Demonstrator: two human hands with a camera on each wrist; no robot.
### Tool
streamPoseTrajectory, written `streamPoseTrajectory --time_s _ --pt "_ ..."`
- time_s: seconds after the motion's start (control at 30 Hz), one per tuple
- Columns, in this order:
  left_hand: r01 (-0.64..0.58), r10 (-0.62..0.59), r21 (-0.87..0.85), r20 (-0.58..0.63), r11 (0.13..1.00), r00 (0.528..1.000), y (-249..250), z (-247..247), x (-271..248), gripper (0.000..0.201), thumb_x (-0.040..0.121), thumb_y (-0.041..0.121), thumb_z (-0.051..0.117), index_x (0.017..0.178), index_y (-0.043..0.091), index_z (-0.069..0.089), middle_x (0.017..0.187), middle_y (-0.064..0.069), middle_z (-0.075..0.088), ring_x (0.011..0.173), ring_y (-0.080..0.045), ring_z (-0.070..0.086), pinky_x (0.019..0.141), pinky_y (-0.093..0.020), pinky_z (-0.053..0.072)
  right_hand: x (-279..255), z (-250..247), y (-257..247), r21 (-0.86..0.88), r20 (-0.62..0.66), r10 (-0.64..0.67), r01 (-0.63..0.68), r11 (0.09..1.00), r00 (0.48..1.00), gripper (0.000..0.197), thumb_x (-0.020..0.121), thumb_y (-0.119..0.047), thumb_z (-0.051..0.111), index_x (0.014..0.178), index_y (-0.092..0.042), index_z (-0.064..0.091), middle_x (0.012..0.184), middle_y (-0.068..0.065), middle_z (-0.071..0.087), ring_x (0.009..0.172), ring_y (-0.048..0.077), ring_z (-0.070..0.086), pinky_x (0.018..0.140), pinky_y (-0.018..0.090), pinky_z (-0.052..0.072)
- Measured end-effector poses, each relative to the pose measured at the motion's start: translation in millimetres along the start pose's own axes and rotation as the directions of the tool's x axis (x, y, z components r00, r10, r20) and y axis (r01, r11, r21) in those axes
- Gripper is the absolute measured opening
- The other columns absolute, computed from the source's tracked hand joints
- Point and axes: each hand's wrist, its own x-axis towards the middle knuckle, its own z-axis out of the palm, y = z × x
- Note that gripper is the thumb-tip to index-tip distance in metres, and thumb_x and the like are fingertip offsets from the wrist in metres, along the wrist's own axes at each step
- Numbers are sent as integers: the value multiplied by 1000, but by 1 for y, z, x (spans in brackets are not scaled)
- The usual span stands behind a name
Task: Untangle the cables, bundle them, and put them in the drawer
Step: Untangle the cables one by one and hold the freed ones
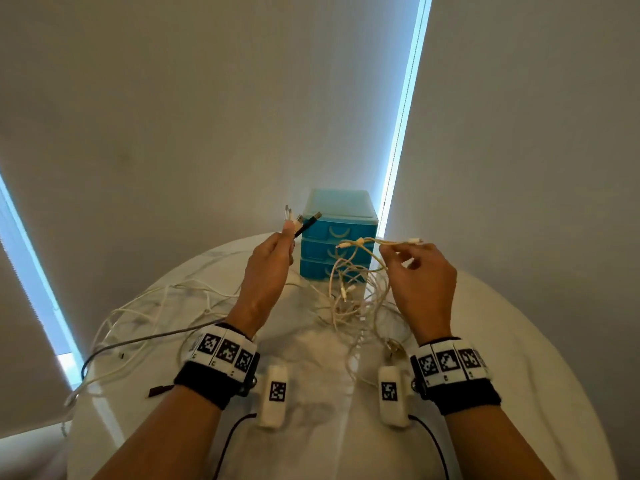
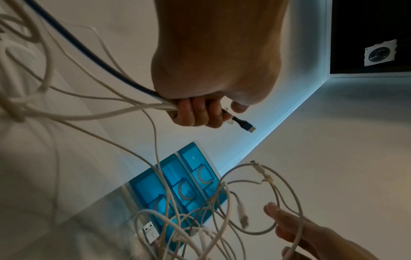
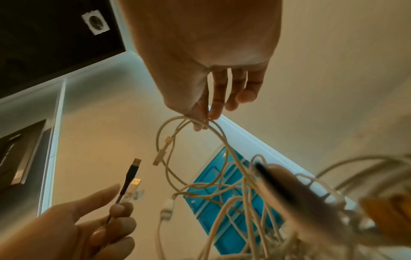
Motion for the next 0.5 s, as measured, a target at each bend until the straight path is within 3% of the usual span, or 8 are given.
streamPoseTrajectory --time_s 0.1,0.23,0.33,0.4,0.47,0.5 --pt "-6 6 -21 17 1000 1000 3 7 -5 62 94 82 49 90 21 58 80 6 54 74 -13 47 72 -36 41 0 -6 6 78 -32 22 -19 997 999 10 90 -37 85 94 -28 83 105 -12 71 91 6 67 86 30 55" --pt "-57 58 -25 38 998 998 9 16 -15 56 86 73 70 86 22 48 88 4 62 87 -12 62 76 -26 45 -4 -5 4 184 113 11 -32 982 994 12 91 -36 85 102 -30 86 94 -18 80 92 -3 72 86 19 57" --pt "-96 96 -10 102 995 990 14 24 -20 40 85 54 83 107 26 64 116 14 72 103 10 67 72 -6 50 -6 -2 1 202 137 -34 5 979 990 18 93 -35 83 108 -27 86 94 -16 81 89 -6 73 81 8 54" --pt "-102 104 -19 197 995 975 13 25 -22 56 79 43 92 125 28 64 120 19 73 99 21 65 71 1 48 -6 -1 1 207 142 -56 25 978 988 19 93 -35 83 110 -26 86 96 -14 81 90 -5 73 81 7 52" --pt "-117 98 54 273 992 957 8 26 -20 62 75 35 97 127 26 65 113 16 78 98 10 72 73 -5 53 -5 -1 1 220 158 -63 27 975 986 19 93 -33 83 110 -26 86 96 -14 81 90 -4 74 82 7 53" --pt "-142 112 95 265 985 958 5 25 -18 53 76 31 97 119 23 67 109 12 80 94 6 74 72 -7 54 -4 -1 4 204 164 -60 26 979 985 18 93 -32 83 109 -27 86 96 -14 81 89 -4 73 81 6 52"
